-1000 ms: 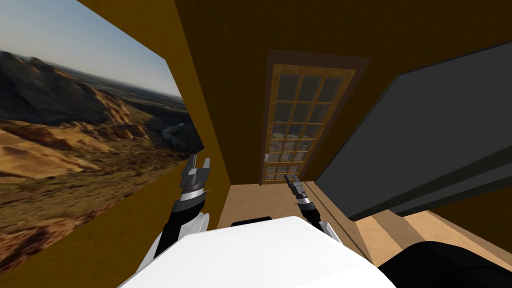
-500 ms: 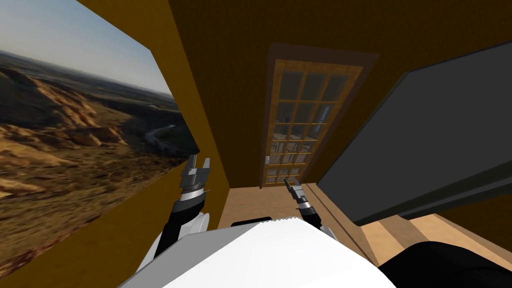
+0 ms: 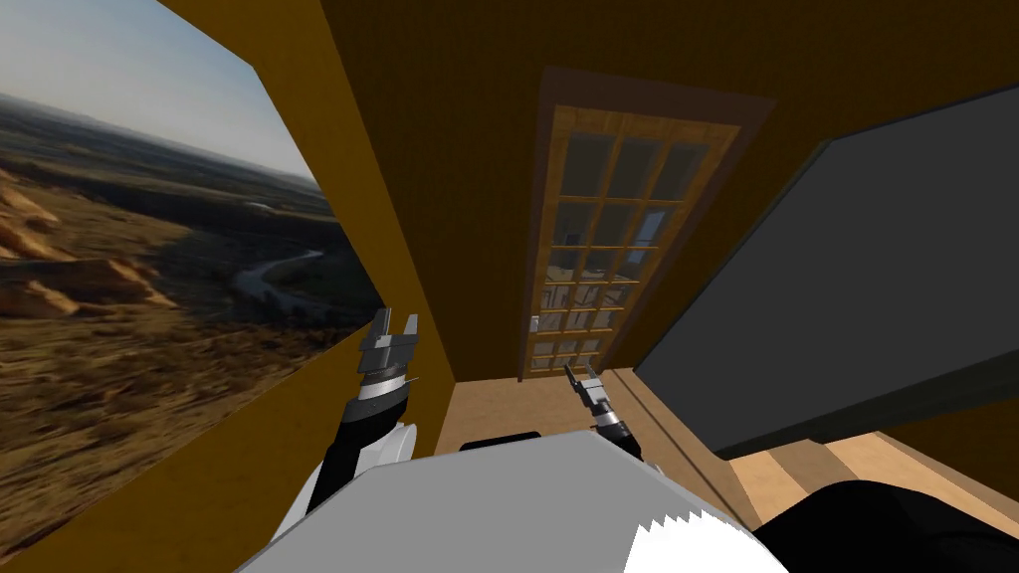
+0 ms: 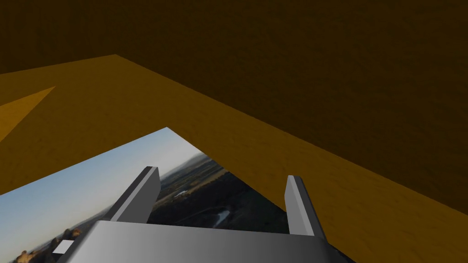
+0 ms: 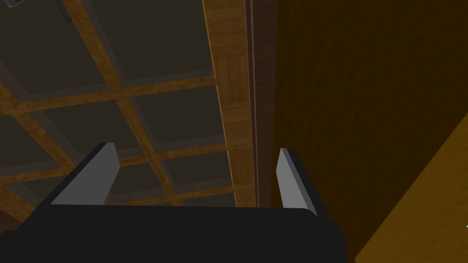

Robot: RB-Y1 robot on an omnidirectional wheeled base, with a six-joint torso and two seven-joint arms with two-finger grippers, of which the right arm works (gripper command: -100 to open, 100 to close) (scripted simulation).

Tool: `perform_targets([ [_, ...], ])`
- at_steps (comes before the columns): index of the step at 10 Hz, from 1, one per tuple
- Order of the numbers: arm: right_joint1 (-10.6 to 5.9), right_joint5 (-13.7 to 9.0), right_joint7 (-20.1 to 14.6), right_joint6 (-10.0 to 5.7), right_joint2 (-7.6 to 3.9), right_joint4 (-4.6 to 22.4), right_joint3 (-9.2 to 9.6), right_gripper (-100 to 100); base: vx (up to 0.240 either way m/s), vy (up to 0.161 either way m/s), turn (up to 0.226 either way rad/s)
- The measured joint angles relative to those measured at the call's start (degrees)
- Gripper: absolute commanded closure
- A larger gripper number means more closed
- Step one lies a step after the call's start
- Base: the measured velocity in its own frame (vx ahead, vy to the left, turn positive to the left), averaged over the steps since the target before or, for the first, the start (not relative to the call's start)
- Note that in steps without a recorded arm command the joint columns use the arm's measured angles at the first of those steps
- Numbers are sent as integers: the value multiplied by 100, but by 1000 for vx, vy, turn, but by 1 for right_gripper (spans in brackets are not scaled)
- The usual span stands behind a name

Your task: Pull the door open

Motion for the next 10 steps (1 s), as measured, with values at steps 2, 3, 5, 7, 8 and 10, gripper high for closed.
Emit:
perform_targets([
  [2,-50,171,251,-185,58,359,-87,-100,194,25,-49],
  [3,-29,266,352,-236,99,437,-111,-100,173,44,-36],
  [5,-40,373,511,-353,147,643,-163,-100,133,19,-33],
  [7,-53,498,664,-481,186,875,-234,-100,166,10,-56],
  [8,-55,559,727,-503,219,928,-248,-100,108,16,-36],
  [10,-113,640,869,-628,242,1195,-313,-100,135,21,-68],
])
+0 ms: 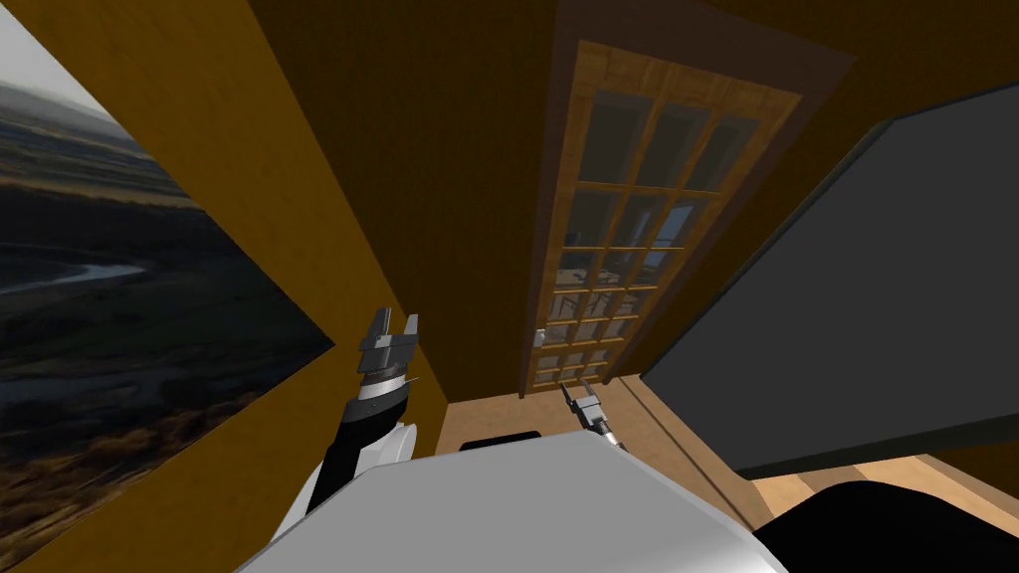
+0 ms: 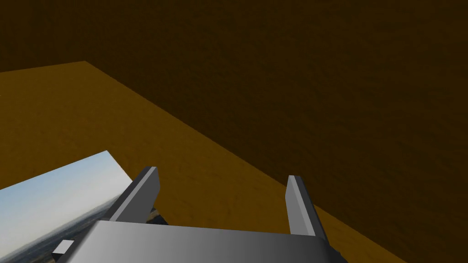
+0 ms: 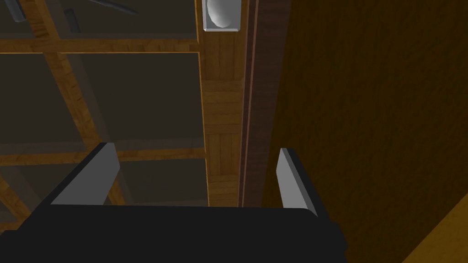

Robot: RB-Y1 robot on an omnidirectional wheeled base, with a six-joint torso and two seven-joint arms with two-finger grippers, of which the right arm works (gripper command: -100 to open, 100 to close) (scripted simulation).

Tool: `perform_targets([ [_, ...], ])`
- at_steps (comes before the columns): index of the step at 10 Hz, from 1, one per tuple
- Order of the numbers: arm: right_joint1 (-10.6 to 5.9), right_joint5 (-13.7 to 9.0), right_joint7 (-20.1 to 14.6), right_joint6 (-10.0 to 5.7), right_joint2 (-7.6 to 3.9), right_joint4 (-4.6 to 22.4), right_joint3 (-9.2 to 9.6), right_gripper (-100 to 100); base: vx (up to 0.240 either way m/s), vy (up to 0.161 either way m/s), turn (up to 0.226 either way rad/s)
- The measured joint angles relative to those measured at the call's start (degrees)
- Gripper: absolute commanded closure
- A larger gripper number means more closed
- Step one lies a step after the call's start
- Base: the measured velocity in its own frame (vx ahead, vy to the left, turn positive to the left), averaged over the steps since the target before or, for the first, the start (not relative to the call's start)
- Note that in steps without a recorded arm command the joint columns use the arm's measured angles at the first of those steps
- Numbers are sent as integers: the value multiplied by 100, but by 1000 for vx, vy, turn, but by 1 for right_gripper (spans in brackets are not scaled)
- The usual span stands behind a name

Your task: Pull the door open

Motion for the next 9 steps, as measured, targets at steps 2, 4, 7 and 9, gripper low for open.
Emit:
perform_targets([
  [2,8,113,156,-133,66,199,-57,-100,187,28,-77],
  [4,-8,227,282,-214,130,365,-105,-100,201,12,-70],
  [7,-25,347,483,-391,228,647,-179,-100,182,14,-85],
  [9,-45,390,552,-430,265,728,-198,-100,48,0,90],
])
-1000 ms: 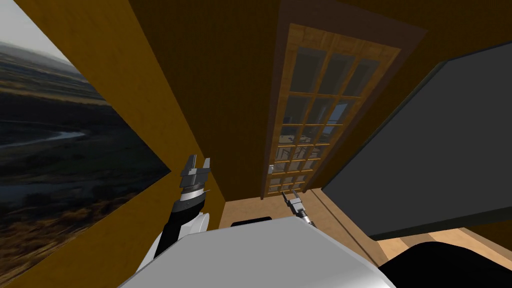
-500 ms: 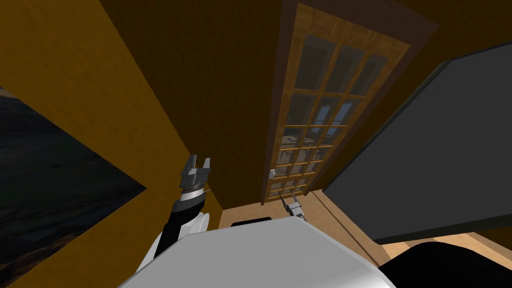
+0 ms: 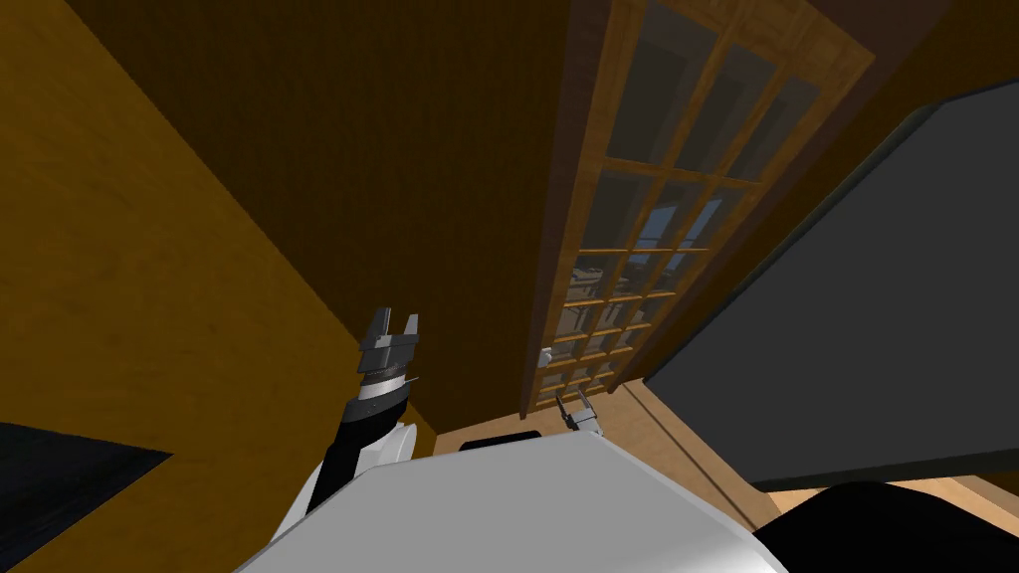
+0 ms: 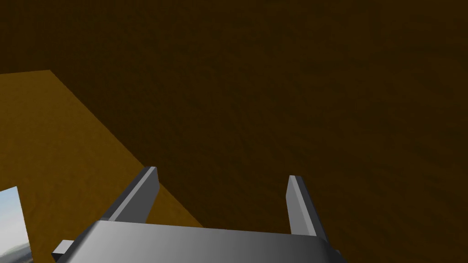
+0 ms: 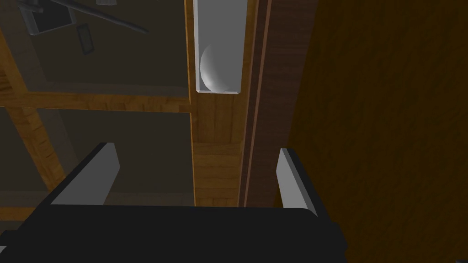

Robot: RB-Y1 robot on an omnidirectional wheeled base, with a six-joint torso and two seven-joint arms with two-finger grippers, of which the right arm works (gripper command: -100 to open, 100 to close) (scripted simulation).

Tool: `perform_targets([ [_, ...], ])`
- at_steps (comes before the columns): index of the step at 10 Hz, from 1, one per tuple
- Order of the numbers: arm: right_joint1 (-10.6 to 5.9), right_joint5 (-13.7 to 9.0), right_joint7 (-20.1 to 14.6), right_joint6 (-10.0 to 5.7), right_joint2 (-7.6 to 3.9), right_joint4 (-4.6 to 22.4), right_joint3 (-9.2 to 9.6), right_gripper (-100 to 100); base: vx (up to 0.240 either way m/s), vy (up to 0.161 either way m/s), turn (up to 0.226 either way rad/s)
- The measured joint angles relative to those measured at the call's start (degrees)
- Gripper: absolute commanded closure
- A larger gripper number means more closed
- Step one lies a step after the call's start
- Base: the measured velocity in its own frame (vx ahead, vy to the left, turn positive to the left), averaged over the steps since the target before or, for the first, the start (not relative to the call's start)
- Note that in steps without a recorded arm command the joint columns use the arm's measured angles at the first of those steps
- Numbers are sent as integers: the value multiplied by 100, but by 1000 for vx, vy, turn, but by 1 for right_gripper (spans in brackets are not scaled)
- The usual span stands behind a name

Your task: Pull the door open

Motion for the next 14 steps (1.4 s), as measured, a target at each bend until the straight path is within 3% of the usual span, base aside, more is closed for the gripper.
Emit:
perform_targets([
  [3,-162,-89,84,135,-194,91,-76,-100,-17,-42,242],
  [4,-185,-111,102,230,-199,39,-90,-100,84,-9,128],
  [7,-362,-195,189,482,-81,65,-156,-100,172,11,27],
  [11,-492,-258,259,581,99,147,-212,-100,32,16,-45],
  [14,-498,-262,263,594,119,145,-214,-100,4,6,-16],
])
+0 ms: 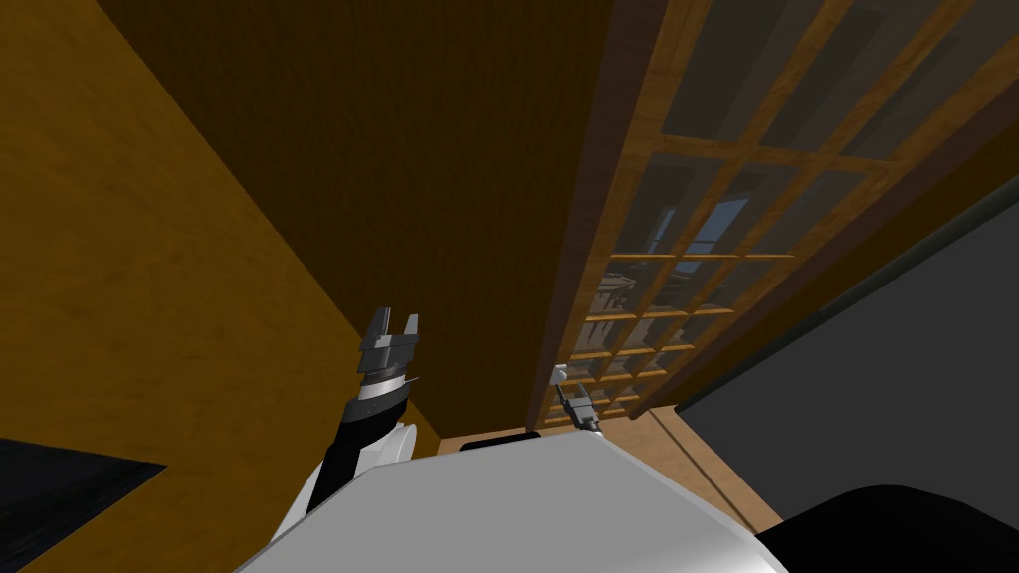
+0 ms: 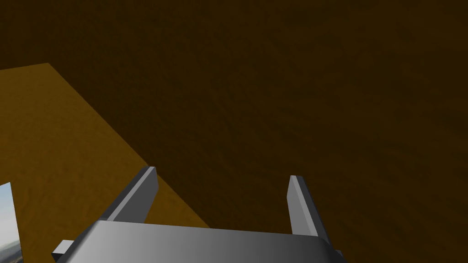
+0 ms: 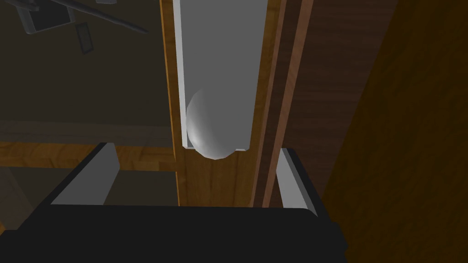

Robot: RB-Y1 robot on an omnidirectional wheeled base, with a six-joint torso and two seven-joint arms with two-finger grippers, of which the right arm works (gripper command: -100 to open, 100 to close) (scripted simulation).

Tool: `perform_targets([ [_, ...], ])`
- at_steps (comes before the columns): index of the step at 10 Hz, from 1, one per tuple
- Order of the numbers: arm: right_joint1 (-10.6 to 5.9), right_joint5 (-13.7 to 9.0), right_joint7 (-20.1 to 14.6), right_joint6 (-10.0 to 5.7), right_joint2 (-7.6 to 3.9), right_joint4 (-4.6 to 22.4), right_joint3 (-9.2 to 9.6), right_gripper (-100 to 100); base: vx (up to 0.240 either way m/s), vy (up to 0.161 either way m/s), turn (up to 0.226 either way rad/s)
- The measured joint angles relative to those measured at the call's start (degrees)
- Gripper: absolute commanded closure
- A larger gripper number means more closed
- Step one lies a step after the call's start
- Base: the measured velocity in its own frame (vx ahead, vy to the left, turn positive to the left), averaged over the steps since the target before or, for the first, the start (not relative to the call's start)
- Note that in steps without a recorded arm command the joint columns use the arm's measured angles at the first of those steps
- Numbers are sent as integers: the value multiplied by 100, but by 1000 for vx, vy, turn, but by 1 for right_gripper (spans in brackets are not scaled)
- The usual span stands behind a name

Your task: Pull the door open

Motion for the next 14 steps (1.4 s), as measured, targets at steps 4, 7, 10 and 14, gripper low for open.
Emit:
perform_targets([
  [4,0,0,1,0,1,1,0,-100,-1,-1,3],
  [7,-14,-7,1,6,-90,48,11,-100,-12,-19,55],
  [10,-81,6,23,124,-73,25,46,-100,18,27,-78],
  [14,-109,6,63,117,-1,37,33,-100,1,2,-5],
])
